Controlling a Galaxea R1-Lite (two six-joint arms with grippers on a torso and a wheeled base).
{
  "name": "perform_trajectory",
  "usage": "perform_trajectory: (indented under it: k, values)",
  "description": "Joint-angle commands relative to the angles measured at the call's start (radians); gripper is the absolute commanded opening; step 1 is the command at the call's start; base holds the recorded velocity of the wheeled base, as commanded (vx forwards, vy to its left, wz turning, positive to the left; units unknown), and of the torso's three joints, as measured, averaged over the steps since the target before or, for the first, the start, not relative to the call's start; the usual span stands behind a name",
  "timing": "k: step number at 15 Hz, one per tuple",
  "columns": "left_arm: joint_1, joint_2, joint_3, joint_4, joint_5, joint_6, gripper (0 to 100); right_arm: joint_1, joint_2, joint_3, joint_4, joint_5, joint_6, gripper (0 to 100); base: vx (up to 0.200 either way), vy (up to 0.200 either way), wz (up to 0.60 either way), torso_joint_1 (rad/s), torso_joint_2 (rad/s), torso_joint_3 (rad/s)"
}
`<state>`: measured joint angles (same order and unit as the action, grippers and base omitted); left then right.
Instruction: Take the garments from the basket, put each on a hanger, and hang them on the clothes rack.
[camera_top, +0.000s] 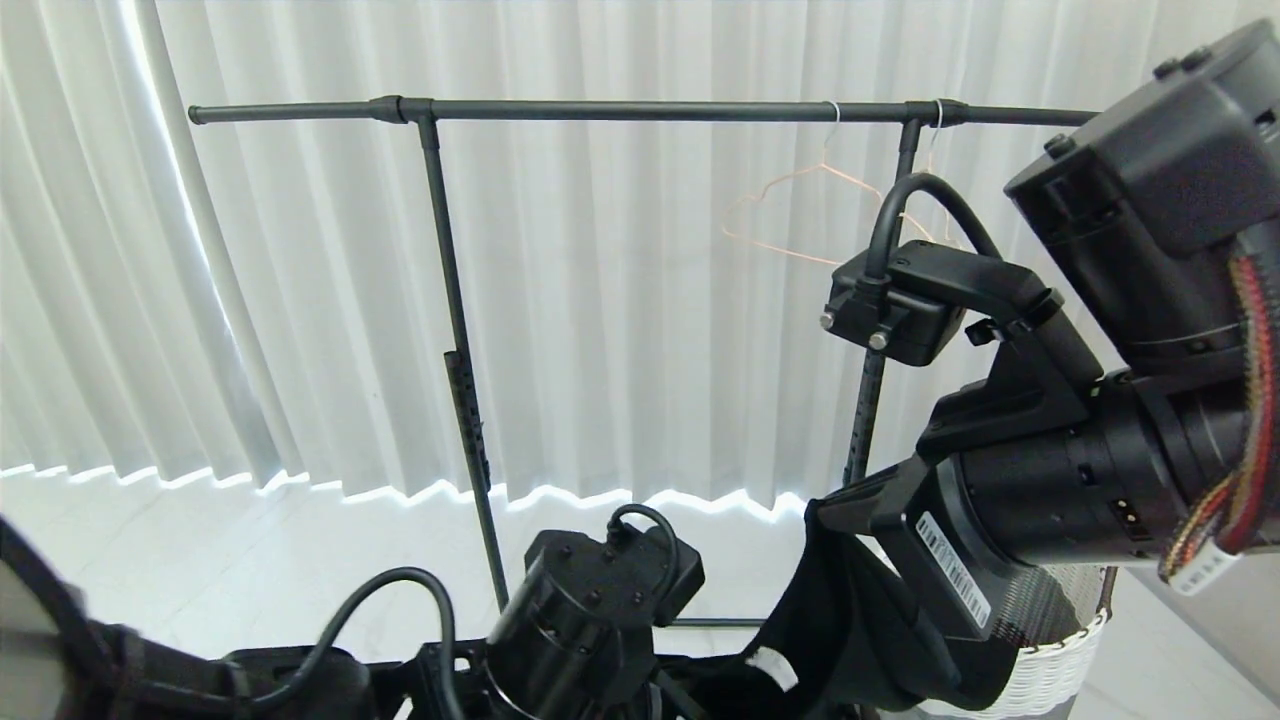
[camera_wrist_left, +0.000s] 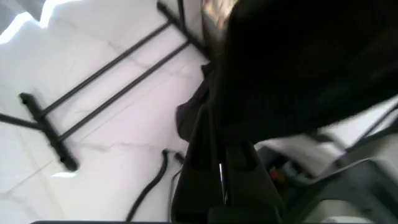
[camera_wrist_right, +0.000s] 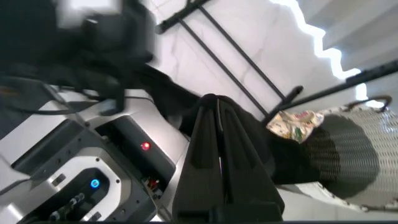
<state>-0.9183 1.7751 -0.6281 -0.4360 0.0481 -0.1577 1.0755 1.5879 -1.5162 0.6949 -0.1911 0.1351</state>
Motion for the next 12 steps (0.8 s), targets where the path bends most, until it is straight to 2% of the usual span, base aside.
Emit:
perform_trajectory:
  k: [1,2,4,6,8,10,12]
  values:
    - [-0.01,-0.263,0.036,0.022,-0.004,-0.091,0,0.0,0.006,0.001,-0.005,-0.019,0.003,0,0.0,0.0,0.0,0.0,0.0,0.0]
    - [-0.008,-0.372,0.028,0.106,-0.004,-0.092,0,0.0,0.006,-0.004,-0.005,-0.027,0.003,0,0.0,0.0,0.0,0.0,0.0,0.0]
    - [-0.008,-0.617,-0.05,0.404,-0.007,-0.099,0,0.003,0.006,-0.01,-0.005,-0.027,-0.002,0,0.0,0.0,0.0,0.0,0.0,0.0]
    - [-0.004,-0.726,-0.162,0.592,-0.004,-0.095,0,0.015,0.006,-0.01,-0.005,-0.027,-0.017,0,0.0,0.0,0.0,0.0,0.0,0.0]
    - [0.035,-0.729,-0.259,0.665,0.003,-0.092,0,0.015,0.021,-0.015,-0.011,-0.027,-0.031,0,0.0,0.0,0.0,0.0,0.0,0.0]
    - [0.041,-0.724,-0.254,0.665,0.003,-0.049,0,0.015,0.049,-0.042,-0.035,-0.03,-0.031,0,0.0,0.0,0.0,0.0,0.0,0.0]
    - [0.047,-0.698,-0.229,0.665,0.009,-0.04,0,0.012,0.055,-0.05,-0.035,-0.05,-0.025,0,0.0,0.0,0.0,0.0,0.0,0.0]
